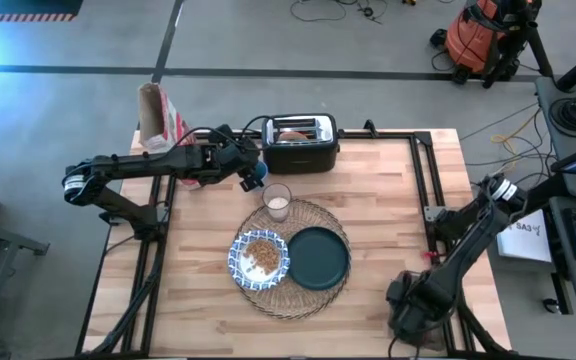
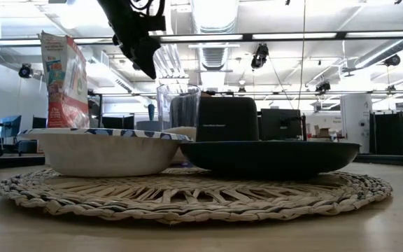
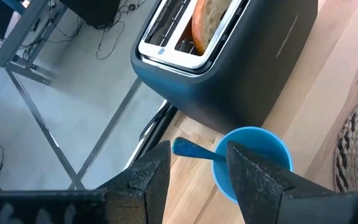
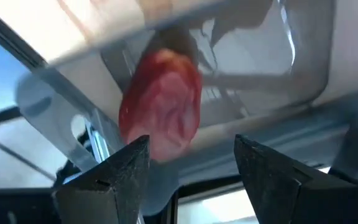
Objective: Arrange a breakfast setting
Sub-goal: Put the brown toasted bread on the black plate
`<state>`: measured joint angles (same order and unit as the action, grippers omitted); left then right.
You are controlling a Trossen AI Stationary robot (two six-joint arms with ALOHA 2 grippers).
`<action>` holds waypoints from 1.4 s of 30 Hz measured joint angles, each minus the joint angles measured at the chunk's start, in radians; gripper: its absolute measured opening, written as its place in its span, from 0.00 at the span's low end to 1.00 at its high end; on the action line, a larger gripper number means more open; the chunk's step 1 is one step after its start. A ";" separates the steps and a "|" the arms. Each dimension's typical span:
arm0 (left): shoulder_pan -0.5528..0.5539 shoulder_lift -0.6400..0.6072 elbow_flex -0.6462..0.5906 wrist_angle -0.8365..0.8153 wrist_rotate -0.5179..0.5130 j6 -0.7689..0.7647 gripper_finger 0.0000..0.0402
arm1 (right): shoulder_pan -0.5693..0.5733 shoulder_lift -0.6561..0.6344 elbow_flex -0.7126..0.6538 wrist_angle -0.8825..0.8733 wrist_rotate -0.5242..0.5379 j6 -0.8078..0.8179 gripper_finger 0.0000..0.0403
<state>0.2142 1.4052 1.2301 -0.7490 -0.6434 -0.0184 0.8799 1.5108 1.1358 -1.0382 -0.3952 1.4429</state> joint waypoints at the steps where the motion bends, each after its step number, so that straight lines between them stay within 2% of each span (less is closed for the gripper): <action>1: 0.000 0.000 0.000 0.000 0.000 -0.003 0.35 | 0.000 0.007 0.000 0.004 -0.019 0.000 0.56; 6: 0.000 0.000 0.000 0.000 0.000 -0.018 0.35 | 0.007 0.038 0.000 0.025 -0.076 0.004 0.57; 17: 0.000 0.000 0.000 -0.001 0.000 -0.018 0.35 | 0.040 0.060 -0.001 0.118 -0.085 0.100 0.57; 26: 0.000 0.000 0.000 -0.001 0.000 -0.018 0.35 | 0.036 -0.021 0.040 0.102 -0.107 0.086 0.56; 29: 0.000 0.000 0.000 -0.001 0.004 -0.018 0.35 | 0.013 -0.060 0.042 0.094 -0.053 0.047 0.56; 32: 0.000 0.000 0.000 -0.001 0.008 -0.018 0.35 | -0.048 -0.095 0.039 0.068 0.078 -0.037 0.56; 36: 0.000 0.000 0.000 0.000 0.010 -0.018 0.35 | -0.188 -0.140 0.039 0.049 0.167 -0.212 0.56; 42: 0.000 0.000 0.000 0.007 0.010 -0.023 0.35 | -0.460 -0.192 0.039 0.040 0.350 -0.669 0.56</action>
<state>0.2142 1.4052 1.2301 -0.7422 -0.6332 -0.0415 0.4203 1.3192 1.1748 -0.9985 -0.0447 0.7738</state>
